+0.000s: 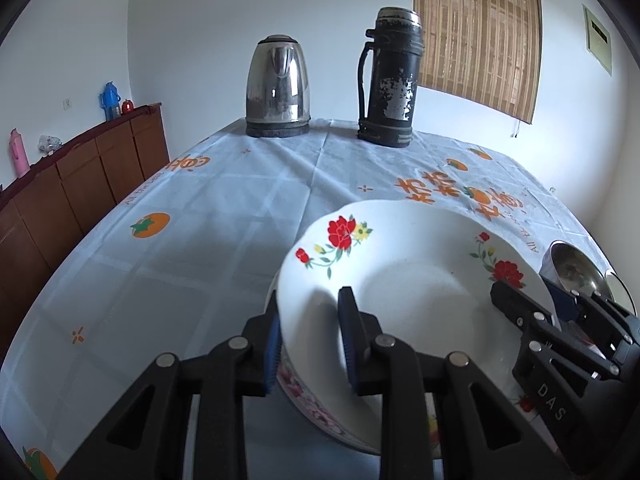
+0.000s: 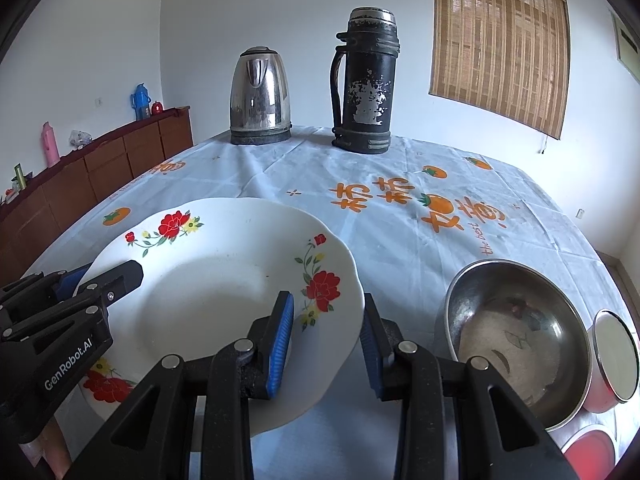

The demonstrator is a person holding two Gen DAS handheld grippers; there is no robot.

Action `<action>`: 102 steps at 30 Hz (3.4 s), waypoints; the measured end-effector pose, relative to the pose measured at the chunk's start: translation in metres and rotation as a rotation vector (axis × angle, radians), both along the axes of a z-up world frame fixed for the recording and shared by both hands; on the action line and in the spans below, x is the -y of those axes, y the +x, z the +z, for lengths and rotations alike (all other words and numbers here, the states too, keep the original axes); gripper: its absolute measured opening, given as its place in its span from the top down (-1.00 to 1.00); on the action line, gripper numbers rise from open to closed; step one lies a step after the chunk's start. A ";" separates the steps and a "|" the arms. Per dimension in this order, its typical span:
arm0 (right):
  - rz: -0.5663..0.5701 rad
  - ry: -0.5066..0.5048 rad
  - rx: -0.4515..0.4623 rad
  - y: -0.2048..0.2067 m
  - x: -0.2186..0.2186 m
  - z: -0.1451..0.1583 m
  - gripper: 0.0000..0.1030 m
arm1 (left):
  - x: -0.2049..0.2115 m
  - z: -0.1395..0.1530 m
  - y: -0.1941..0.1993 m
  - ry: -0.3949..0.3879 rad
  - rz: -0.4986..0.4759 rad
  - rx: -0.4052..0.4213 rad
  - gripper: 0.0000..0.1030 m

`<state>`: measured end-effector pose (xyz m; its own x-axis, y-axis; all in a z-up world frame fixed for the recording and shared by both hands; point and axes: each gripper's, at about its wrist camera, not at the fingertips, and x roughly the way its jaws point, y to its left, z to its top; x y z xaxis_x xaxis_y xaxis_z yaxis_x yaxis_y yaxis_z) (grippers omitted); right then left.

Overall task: Organize plates and bowls
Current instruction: 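Lower the red-flower plate onto the stacked plates with both tools, then open both tools and release the red-flower plate on the stack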

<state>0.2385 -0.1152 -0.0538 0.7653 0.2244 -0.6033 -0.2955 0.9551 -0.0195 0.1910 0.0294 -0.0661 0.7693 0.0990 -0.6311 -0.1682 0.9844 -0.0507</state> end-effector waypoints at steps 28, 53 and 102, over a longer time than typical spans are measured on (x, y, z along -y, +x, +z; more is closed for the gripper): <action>0.001 -0.031 -0.037 0.004 -0.004 -0.009 0.33 | 0.000 -0.009 0.002 0.021 -0.025 -0.027 0.52; 0.000 -0.051 -0.047 0.007 -0.005 -0.013 0.32 | 0.000 -0.011 0.005 0.005 -0.036 -0.040 0.51; -0.007 -0.077 0.094 -0.007 -0.009 0.005 -0.23 | -0.024 0.014 -0.026 -0.108 -0.001 0.170 -0.91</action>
<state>0.2315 -0.1060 -0.0486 0.8206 0.1747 -0.5441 -0.2823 0.9518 -0.1202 0.1652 0.0531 -0.0523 0.8656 0.0366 -0.4994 -0.1471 0.9719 -0.1837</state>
